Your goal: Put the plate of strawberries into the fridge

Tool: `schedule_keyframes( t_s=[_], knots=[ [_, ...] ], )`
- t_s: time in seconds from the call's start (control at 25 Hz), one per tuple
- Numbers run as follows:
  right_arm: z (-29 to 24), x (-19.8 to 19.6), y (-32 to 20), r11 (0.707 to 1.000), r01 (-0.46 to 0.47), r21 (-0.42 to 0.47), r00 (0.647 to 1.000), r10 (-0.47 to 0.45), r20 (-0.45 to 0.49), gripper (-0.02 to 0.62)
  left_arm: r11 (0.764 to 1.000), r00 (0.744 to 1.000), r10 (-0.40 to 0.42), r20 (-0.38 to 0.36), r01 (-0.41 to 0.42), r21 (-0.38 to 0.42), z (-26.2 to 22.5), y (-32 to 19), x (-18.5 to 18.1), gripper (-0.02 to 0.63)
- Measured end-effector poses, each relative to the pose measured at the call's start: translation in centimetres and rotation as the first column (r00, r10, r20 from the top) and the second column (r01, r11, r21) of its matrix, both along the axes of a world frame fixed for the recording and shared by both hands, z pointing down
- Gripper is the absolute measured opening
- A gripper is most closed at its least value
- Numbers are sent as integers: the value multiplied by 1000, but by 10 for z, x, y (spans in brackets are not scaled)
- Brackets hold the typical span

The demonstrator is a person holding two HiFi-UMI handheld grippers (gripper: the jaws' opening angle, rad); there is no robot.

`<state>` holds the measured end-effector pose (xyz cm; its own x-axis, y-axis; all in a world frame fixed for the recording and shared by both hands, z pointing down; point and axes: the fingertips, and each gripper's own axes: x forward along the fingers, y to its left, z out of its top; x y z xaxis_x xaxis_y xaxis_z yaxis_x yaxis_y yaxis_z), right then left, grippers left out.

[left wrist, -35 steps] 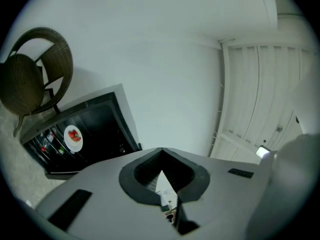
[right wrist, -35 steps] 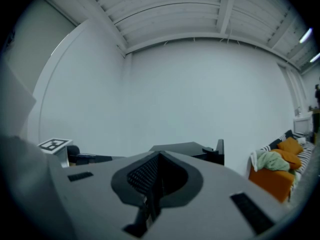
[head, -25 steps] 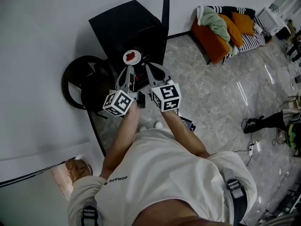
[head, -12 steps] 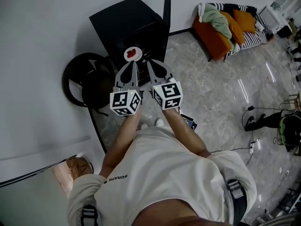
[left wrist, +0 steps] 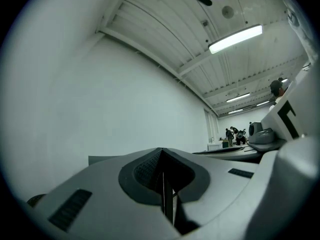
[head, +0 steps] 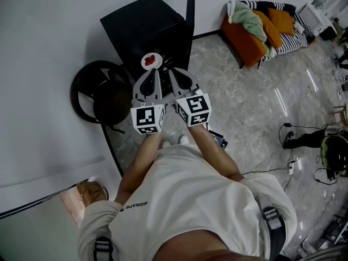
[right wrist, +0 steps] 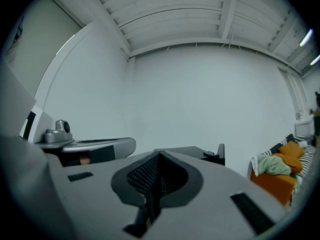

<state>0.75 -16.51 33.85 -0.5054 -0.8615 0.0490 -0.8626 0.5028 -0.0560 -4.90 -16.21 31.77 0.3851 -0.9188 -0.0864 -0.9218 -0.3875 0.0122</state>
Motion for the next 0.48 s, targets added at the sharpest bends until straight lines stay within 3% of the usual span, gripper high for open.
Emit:
schedule_keyframes(
  t_s=[0.48],
  knots=[
    [-1, 6, 1, 999, -14, 34, 1000, 14, 19, 12, 1000, 997, 1, 74, 0, -1, 10, 3, 8, 0]
  ],
)
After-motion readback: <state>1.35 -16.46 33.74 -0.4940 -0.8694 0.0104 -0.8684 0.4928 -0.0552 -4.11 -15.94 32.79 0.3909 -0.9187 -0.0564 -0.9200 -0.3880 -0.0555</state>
